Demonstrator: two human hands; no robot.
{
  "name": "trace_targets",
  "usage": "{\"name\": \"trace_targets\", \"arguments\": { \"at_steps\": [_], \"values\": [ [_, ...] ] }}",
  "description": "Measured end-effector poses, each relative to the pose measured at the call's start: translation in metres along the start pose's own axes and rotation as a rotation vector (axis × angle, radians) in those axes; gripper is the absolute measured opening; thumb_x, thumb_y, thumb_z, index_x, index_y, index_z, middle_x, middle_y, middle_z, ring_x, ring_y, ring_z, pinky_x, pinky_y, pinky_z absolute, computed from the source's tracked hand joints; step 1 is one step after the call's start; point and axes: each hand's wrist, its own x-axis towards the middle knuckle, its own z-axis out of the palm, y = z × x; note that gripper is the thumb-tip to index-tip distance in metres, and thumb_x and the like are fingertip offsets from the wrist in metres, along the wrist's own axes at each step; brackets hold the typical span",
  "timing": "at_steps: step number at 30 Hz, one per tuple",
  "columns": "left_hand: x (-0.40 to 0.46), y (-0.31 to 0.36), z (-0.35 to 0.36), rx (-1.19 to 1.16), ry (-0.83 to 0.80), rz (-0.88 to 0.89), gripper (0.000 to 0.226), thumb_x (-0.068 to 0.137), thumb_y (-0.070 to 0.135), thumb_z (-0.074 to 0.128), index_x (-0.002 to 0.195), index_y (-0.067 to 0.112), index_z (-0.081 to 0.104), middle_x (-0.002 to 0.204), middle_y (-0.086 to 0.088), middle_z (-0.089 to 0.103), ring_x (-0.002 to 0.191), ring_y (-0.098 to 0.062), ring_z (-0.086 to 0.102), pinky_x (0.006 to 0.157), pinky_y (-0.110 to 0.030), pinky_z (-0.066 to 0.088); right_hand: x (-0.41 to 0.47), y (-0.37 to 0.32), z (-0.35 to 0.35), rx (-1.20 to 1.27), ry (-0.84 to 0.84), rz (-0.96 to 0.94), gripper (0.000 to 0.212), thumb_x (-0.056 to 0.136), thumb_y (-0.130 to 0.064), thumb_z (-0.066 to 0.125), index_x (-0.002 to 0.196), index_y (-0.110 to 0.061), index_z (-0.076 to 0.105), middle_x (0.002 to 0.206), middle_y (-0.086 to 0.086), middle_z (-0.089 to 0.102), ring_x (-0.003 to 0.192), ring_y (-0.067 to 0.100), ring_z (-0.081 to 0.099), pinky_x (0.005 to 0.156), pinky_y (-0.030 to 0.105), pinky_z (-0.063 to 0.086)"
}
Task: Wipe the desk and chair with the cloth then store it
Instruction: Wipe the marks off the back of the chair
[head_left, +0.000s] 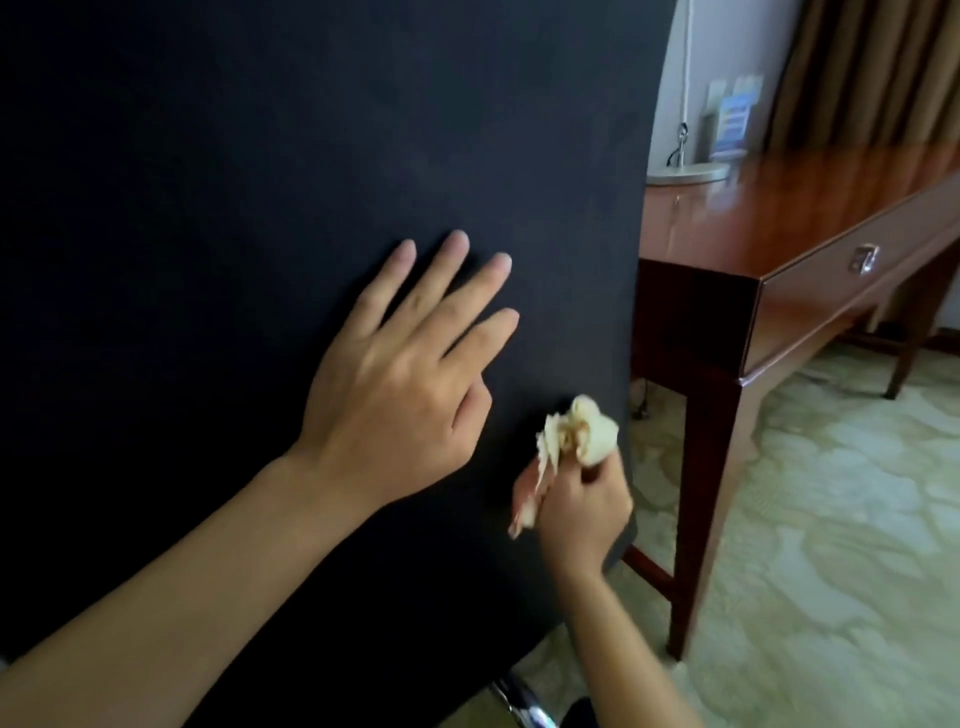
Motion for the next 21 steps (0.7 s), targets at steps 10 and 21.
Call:
{"name": "trace_targets", "arguments": {
  "at_steps": [10, 21],
  "values": [
    [-0.027, 0.008, -0.001, -0.091, -0.160, 0.030, 0.041, 0.097, 0.011, 0.044, 0.133, 0.001, 0.060, 0.142, -0.013, 0.056, 0.140, -0.028, 0.044, 0.119, -0.046, 0.030, -0.037, -0.073, 0.022, 0.159, -0.232, -0.428, 0.007, 0.091, -0.022, 0.060, 0.084, -0.019, 0.059, 0.062, -0.012, 0.058, 0.055, 0.006, 0.057, 0.053, 0.021, 0.043],
    [-0.043, 0.004, 0.000, -0.046, -0.148, 0.084, 0.027, 0.089, 0.009, 0.054, 0.107, 0.006, 0.075, 0.140, -0.012, 0.058, 0.139, -0.030, 0.045, 0.117, -0.046, 0.034, -0.023, 0.032, -0.006, -0.047, -0.093, 0.344, 0.026, 0.096, -0.041, 0.050, 0.094, -0.024, 0.069, 0.085, -0.006, 0.070, 0.086, 0.018, 0.066, 0.082, 0.044, 0.054]
  ]
}}
